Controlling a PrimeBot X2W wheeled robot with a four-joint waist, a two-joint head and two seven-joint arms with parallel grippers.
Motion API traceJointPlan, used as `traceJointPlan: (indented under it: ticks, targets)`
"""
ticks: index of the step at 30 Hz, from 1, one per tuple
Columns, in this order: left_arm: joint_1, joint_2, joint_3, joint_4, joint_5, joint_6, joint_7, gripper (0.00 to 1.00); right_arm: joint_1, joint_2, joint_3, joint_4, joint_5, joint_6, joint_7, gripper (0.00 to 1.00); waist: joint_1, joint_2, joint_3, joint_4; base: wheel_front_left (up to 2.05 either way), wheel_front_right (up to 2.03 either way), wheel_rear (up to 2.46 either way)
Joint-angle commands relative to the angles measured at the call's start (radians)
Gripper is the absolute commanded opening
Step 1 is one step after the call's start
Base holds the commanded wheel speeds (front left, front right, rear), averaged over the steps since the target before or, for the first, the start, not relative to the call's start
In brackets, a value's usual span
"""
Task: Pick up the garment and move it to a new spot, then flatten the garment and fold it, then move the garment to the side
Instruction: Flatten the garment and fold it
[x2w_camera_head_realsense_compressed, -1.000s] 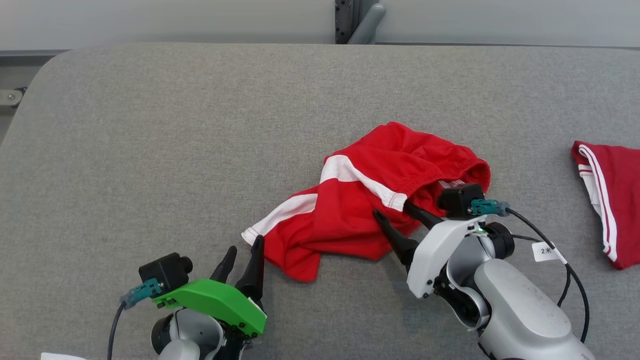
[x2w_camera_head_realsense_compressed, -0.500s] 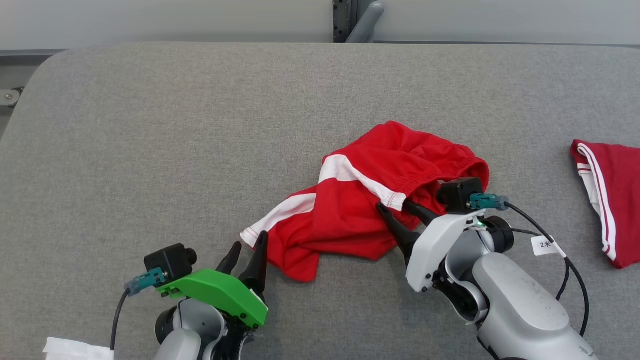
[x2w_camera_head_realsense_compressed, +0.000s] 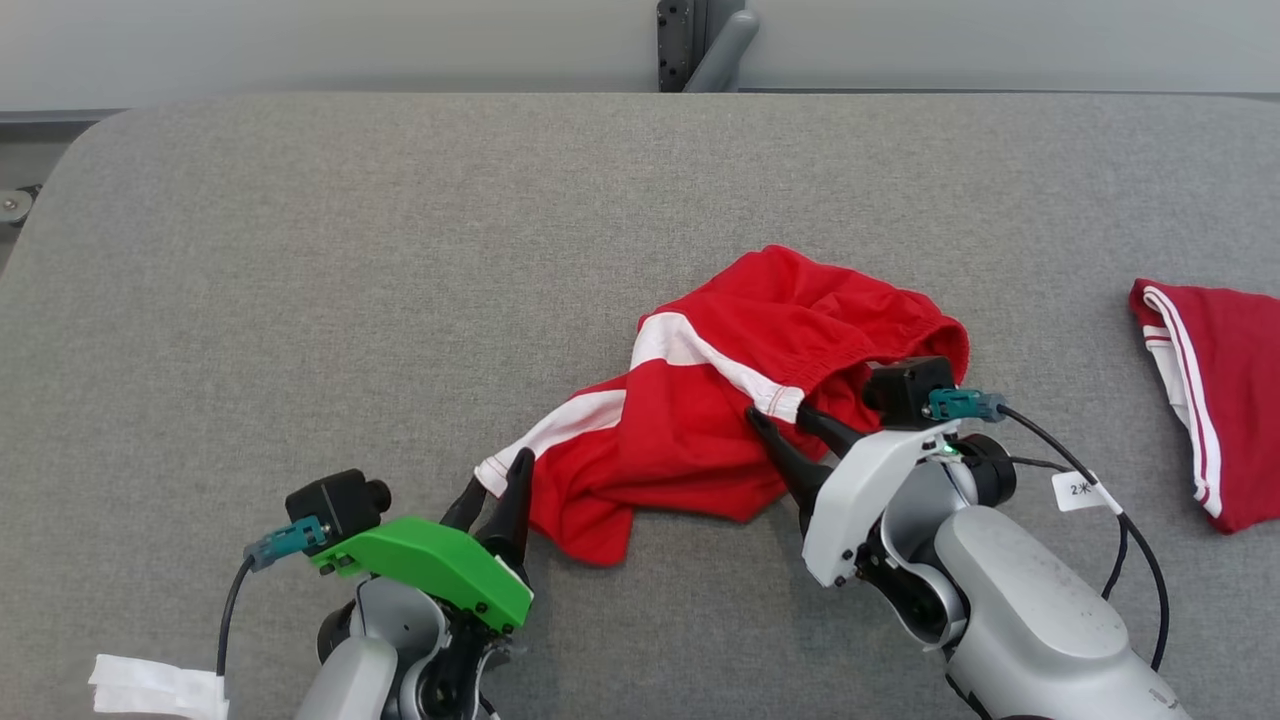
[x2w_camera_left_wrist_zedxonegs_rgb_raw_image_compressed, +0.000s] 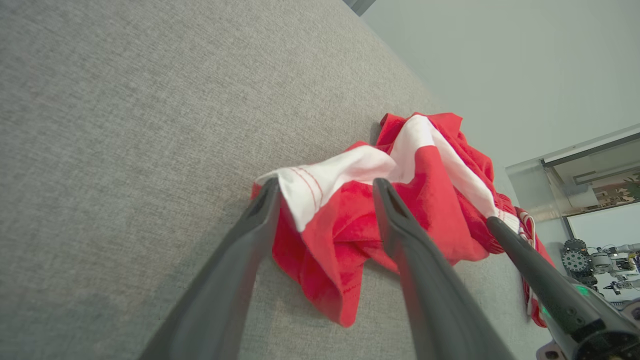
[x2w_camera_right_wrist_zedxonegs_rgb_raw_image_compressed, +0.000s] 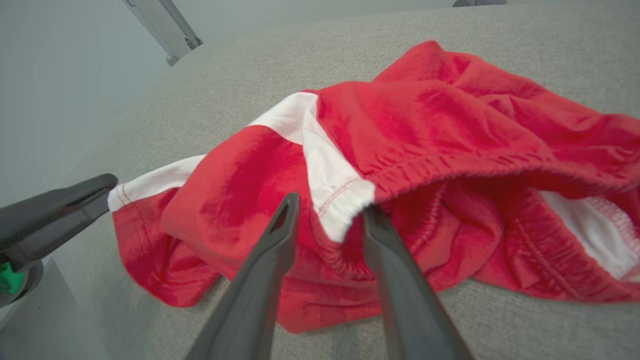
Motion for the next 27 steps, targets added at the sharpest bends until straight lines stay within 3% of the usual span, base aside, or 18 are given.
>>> traceJointPlan:
  ticks: [1, 2, 6, 7, 8, 9, 16, 21, 25, 27]
  targets:
    - [-0.018, 0.0, 0.002, 0.011, -0.017, -0.006, 0.006, 0.72, -0.013, -0.001, 0.003, 0.005, 0.004, 0.0, -0.006, 0.59, -0.0001, 0.0, 0.0, -0.003, 0.0, 0.0, 0.0]
    - [-0.021, 0.0, 0.003, 0.017, -0.019, -0.007, 0.007, 0.49, -0.015, -0.001, 0.003, 0.007, 0.005, 0.0, -0.009, 0.59, -0.0001, 0.0, 0.0, -0.004, 0.0, 0.0, 0.0]
    - [-0.034, -0.002, 0.001, 0.047, -0.035, -0.014, 0.0, 0.03, -0.028, 0.009, 0.006, 0.023, -0.001, 0.0, -0.015, 0.62, -0.0001, 0.0, -0.004, -0.01, 0.0, 0.0, 0.0]
    - [-0.037, -0.002, -0.001, 0.055, -0.039, -0.017, 0.0, 0.0, -0.03, 0.014, 0.009, 0.03, 0.0, 0.0, -0.015, 0.58, -0.0001, 0.0, -0.008, -0.01, 0.0, 0.0, 0.0]
    - [-0.042, -0.002, -0.002, 0.063, -0.04, -0.02, -0.004, 0.0, -0.034, 0.019, 0.011, 0.036, 0.004, 0.0, -0.018, 0.37, -0.0001, 0.0, -0.011, -0.011, 0.0, 0.0, 0.0]
    - [-0.05, -0.003, -0.006, 0.072, -0.039, -0.025, -0.008, 0.0, -0.04, 0.022, 0.016, 0.038, 0.011, 0.0, -0.022, 0.0, -0.0001, 0.0, -0.014, -0.01, 0.0, 0.0, 0.0]
    - [-0.098, 0.037, -0.008, 0.046, -0.033, -0.085, -0.005, 0.0, -0.052, -0.042, -0.017, -0.033, 0.162, 0.0, 0.013, 0.0, -0.0001, 0.0, -0.029, -0.014, 0.0, 0.0, 0.0]
    - [-0.12, 0.151, 0.002, -0.121, -0.059, -0.14, 0.1, 0.0, -0.057, -0.25, -0.059, -0.263, 0.36, 0.0, 0.181, 0.0, -0.0001, 0.0, -0.029, -0.042, 0.0, 0.0, 0.0]
    - [-0.153, 0.238, 0.029, -0.274, -0.081, -0.127, 0.197, 0.0, -0.069, -0.433, -0.141, -0.404, 0.542, 0.0, 0.331, 0.0, -0.0001, 0.0, -0.009, -0.065, 0.0, 0.0, 0.0]
    - [-0.188, 0.269, 0.046, -0.341, -0.091, -0.117, 0.237, 0.0, -0.087, -0.49, -0.196, -0.435, 0.614, 0.0, 0.4, 0.0, -0.0001, 0.0, 0.013, -0.072, 0.0, 0.0, 0.0]
